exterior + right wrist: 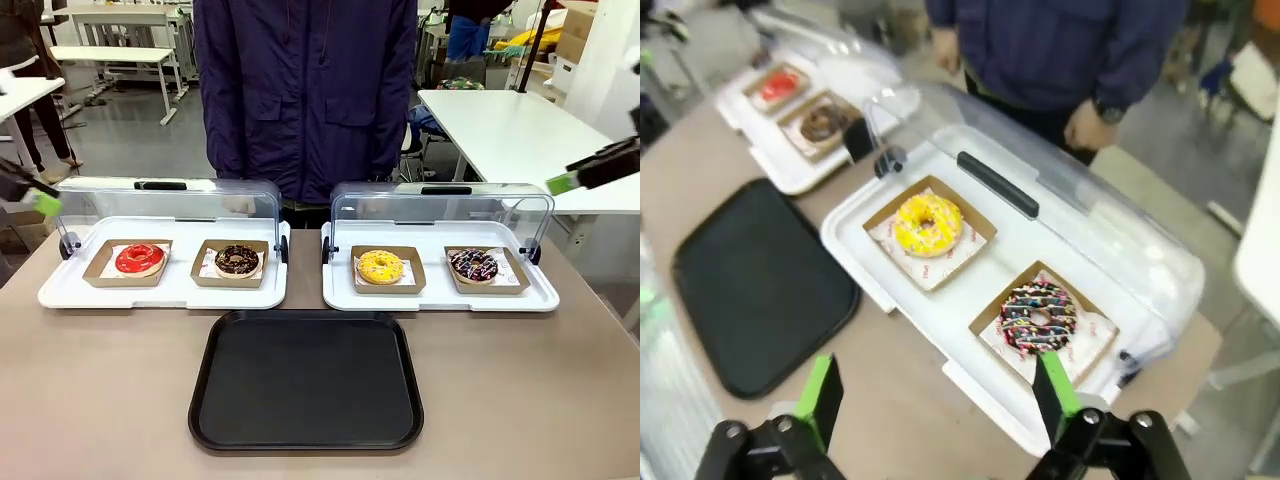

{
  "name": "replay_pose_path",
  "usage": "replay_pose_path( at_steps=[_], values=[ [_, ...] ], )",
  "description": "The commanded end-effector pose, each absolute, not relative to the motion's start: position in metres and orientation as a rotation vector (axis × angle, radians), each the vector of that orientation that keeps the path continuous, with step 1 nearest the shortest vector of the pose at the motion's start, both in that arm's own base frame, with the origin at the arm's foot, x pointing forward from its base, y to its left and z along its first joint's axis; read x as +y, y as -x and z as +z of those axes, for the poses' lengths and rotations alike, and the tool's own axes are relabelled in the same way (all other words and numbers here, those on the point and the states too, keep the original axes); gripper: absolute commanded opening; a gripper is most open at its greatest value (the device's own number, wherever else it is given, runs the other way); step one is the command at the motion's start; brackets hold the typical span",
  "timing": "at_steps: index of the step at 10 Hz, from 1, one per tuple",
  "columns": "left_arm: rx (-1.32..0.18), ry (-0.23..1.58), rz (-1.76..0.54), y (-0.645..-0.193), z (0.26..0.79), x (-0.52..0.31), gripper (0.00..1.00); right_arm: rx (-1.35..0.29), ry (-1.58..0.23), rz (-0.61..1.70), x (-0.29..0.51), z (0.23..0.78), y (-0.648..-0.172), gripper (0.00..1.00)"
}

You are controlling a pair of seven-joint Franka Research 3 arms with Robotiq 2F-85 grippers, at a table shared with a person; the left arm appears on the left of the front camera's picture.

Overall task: Move the third donut from the left to the tray.
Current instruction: Pick up the Paper togo box containing the Donut indicated by the person and place it on the Handle tray.

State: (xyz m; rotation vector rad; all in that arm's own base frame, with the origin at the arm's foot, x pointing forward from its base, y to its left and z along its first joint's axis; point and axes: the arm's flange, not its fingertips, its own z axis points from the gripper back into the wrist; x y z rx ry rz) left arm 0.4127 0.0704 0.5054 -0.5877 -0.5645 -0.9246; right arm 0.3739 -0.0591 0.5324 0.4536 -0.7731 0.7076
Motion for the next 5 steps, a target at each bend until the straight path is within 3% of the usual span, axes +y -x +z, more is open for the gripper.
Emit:
replay_pose_path(
  at_steps=[1, 5],
  values=[
    [-0.654, 0.705, -0.969, -0.415, 0.494, 0.112, 1.00, -0.864, -0.577, 0.762, -0.107, 0.524, -0.371, 1.00],
    [-0.833, 0.719, -1.063, -0.389, 0.473, 0.175, 1.00, -1.024, -0.679, 0.756, -0.178, 0.505, -0.332, 1.00]
  ],
)
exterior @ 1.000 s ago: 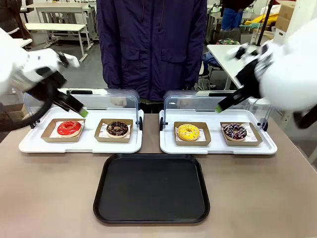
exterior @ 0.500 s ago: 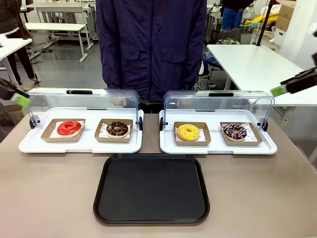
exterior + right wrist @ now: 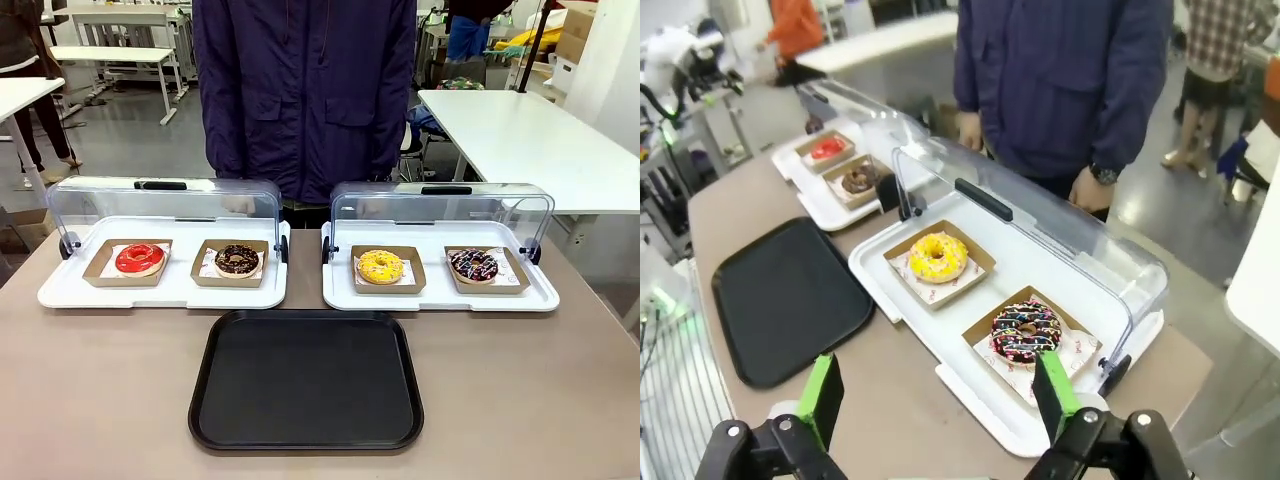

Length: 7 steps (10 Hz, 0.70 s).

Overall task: Move the third donut from the left to the tray.
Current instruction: Pick up the Paper togo box containing the Donut indicated by the person and place it on the Handle tray.

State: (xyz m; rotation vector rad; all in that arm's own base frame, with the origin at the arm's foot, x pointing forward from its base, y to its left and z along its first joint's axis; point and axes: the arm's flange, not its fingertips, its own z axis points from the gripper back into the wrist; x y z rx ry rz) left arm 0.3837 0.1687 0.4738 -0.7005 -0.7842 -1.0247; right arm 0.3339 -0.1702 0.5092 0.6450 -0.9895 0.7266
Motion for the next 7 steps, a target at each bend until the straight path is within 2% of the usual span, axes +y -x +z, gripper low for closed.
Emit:
replay_pose_path(
  at_steps=[1, 4, 7],
  values=[
    [-0.878, 0.721, -1.078, -0.381, 0.470, 0.176, 1.00, -1.051, -0.694, 0.764, -0.185, 0.501, -0.324, 1.00],
    [-0.955, 0.721, -1.079, -0.367, 0.466, 0.179, 1.00, -1.102, -0.708, 0.770, -0.196, 0.493, -0.309, 1.00],
    [-0.990, 0.763, -1.085, -0.373, 0.455, 0.170, 1.00, -1.113, -0.706, 0.769, -0.202, 0.494, -0.308, 1.00]
  ],
)
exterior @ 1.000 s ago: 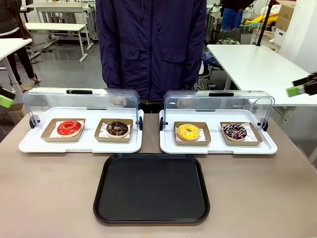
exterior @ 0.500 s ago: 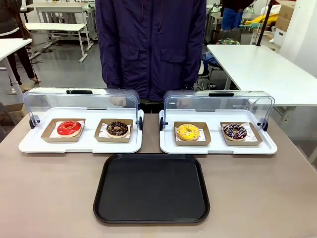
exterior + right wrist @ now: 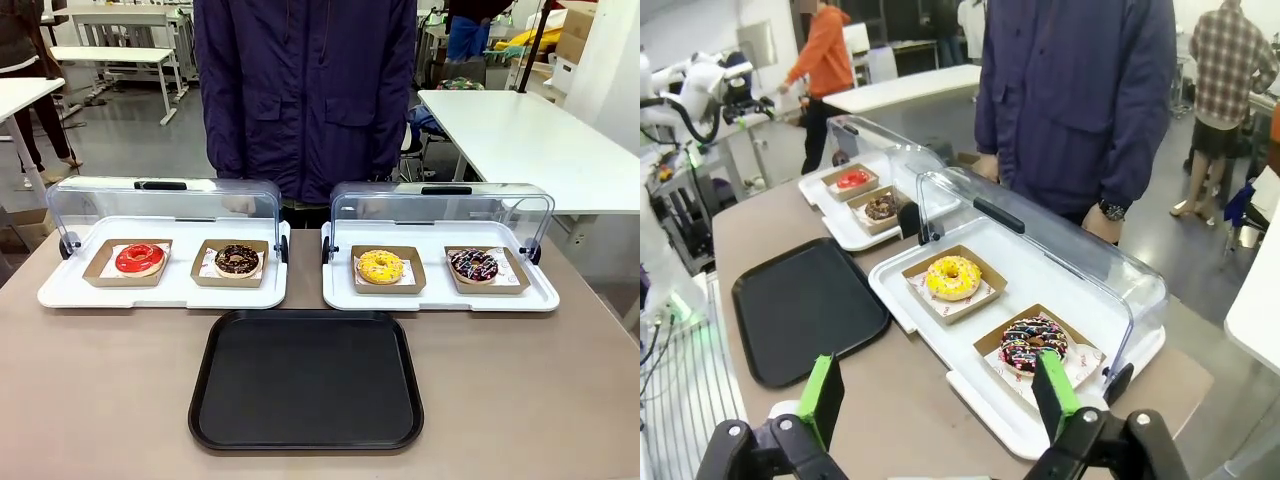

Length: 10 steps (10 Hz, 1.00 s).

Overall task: Move the third donut from the left to the tray.
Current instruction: Pick up the Paper togo box containing the Donut indicated by the person and place it on the Handle tray.

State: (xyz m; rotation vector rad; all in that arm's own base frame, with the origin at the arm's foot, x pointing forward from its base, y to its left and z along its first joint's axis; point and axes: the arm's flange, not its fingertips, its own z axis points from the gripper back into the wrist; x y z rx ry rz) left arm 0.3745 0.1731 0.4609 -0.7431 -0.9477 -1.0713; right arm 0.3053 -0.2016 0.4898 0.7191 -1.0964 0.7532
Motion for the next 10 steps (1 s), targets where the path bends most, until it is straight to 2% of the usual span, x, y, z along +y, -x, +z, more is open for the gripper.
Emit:
replay_pose_path(
  at_steps=[1, 2, 3, 10],
  values=[
    [-1.004, 0.761, -1.090, -0.3719, 0.4546, 0.1674, 1.00, -1.114, -0.712, 0.769, -0.2020, 0.4931, -0.3086, 1.00],
    [-1.022, 0.731, -1.075, -0.3665, 0.4553, 0.1685, 1.00, -1.115, -0.712, 0.789, -0.1997, 0.4909, -0.3099, 1.00],
    [-0.957, 0.753, -1.074, -0.3753, 0.4575, 0.1689, 1.00, -1.093, -0.722, 0.752, -0.2012, 0.4894, -0.3070, 1.00],
    [-0.957, 0.753, -1.074, -0.3753, 0.4575, 0.1689, 1.00, -1.093, -0.722, 0.752, -0.2012, 0.4894, -0.3070, 1.00]
  ],
)
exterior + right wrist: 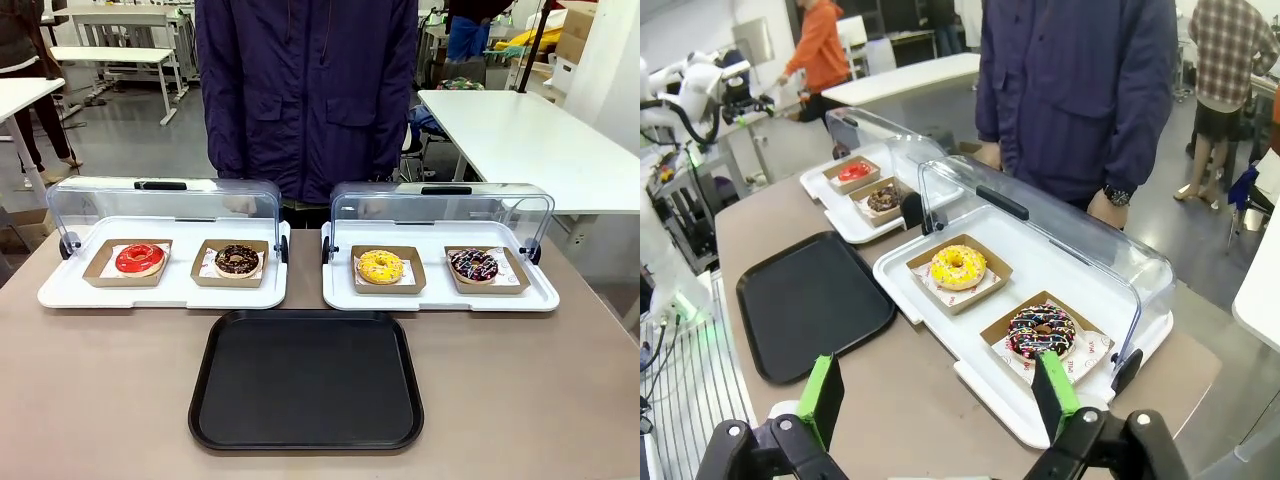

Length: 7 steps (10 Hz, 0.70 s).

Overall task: Move the third donut from the left to the tray.
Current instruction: Pick up the Paper togo box containing the Donut indicated by the person and place it on the Handle tray.

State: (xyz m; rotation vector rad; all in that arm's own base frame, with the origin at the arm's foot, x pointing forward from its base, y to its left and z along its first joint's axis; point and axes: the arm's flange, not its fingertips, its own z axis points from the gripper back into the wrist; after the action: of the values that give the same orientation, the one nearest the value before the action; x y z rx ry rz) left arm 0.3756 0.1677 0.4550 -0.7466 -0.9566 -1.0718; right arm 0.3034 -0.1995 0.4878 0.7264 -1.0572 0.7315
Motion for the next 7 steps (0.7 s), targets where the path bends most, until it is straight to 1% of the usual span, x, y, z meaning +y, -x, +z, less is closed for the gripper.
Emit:
replay_pose_path(
  at_steps=[1, 7],
  values=[
    [-0.957, 0.753, -1.074, -0.3753, 0.4575, 0.1689, 1.00, -1.093, -0.722, 0.752, -0.2012, 0.4894, -0.3070, 1.00],
    [-0.957, 0.753, -1.074, -0.3753, 0.4575, 0.1689, 1.00, -1.093, -0.722, 0.752, -0.2012, 0.4894, -0.3070, 1.00]
  ],
)
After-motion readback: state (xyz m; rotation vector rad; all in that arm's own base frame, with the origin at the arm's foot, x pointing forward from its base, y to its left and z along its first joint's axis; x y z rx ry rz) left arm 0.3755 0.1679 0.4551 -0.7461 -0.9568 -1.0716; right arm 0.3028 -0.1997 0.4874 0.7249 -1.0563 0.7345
